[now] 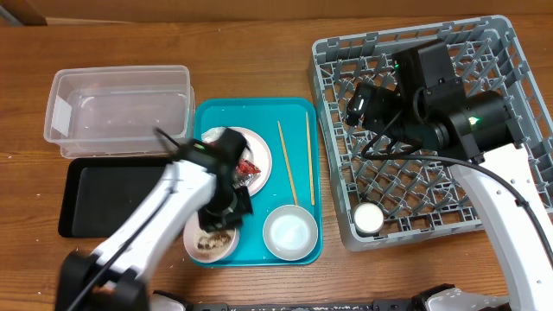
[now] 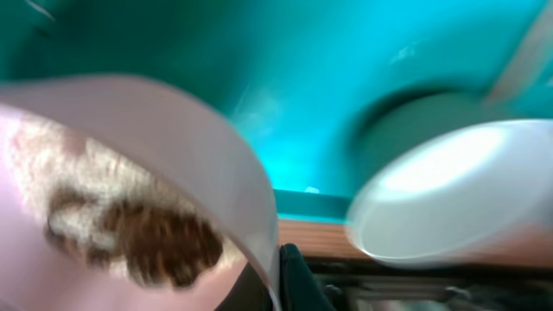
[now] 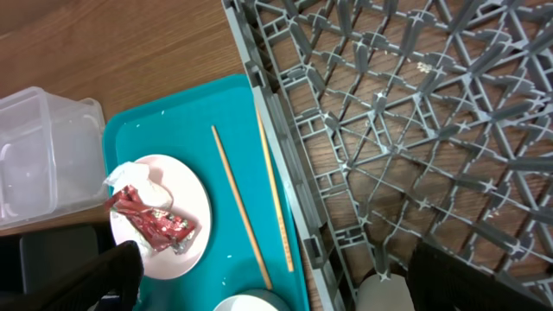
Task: Sort waste into correct bins and load items into the dishwasher
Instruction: 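Grasp the small food plate with the left gripper, lift toward black tray, then tip the plate over the black tray to dump the food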
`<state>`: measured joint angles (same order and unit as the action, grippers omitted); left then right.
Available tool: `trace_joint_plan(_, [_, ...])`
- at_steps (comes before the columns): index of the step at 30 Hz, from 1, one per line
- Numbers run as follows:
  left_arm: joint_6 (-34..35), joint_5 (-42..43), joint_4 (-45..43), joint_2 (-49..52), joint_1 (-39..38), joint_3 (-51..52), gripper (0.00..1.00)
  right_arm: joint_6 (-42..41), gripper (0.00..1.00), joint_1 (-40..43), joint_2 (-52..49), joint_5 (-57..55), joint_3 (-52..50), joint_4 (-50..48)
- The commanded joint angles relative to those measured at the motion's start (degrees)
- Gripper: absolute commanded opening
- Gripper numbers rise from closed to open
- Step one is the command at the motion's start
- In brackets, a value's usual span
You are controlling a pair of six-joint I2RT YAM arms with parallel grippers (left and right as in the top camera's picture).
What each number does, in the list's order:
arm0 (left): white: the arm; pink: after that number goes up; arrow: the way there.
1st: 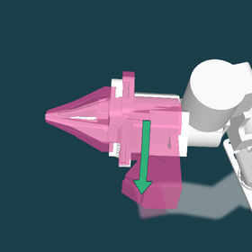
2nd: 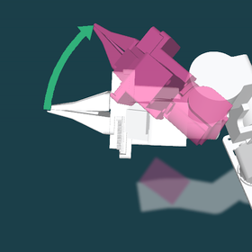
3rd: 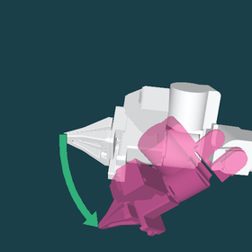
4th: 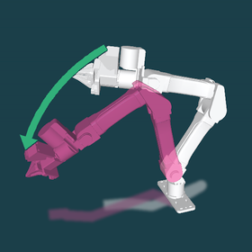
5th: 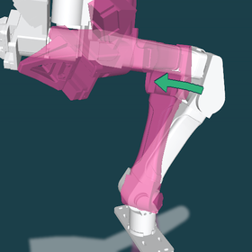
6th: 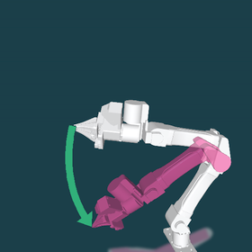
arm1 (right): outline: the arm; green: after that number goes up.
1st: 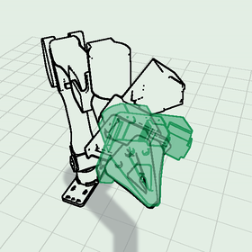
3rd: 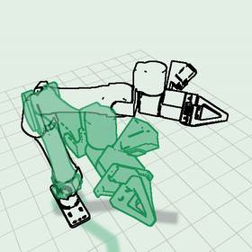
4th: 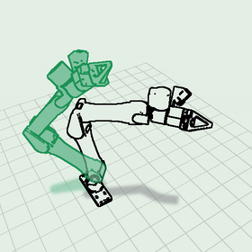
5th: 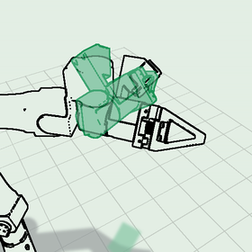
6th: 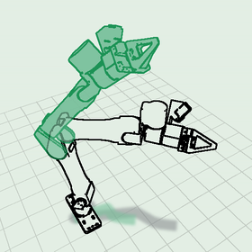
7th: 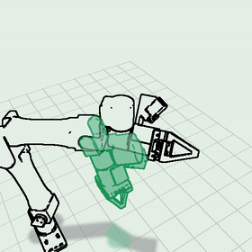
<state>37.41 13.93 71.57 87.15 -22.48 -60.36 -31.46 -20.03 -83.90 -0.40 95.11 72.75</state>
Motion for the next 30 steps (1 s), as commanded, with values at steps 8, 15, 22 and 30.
trace_joint_plan(8, [-42.16,39.06,4.48,-1.88,52.02,-12.55,0.04,-0.04,1.00,-0.15,-0.13,-0.39,0.87,-0.28])
trace_joint_plan(15, [-61.79,61.02,13.70,15.54,63.65,-12.57,0.04,-0.07,1.00,-0.15,-0.13,-0.39,0.87,-0.26])
trace_joint_plan(22, [-72.13,57.27,23.17,21.22,71.14,-12.48,0.04,-0.04,1.00,-0.15,-0.13,-0.39,0.87,-0.28])
trace_joint_plan(30, [-76.22,56.17,25.22,21.22,71.17,-12.46,0.04,-0.07,1.00,-0.15,-0.13,-0.37,0.87,0.22])
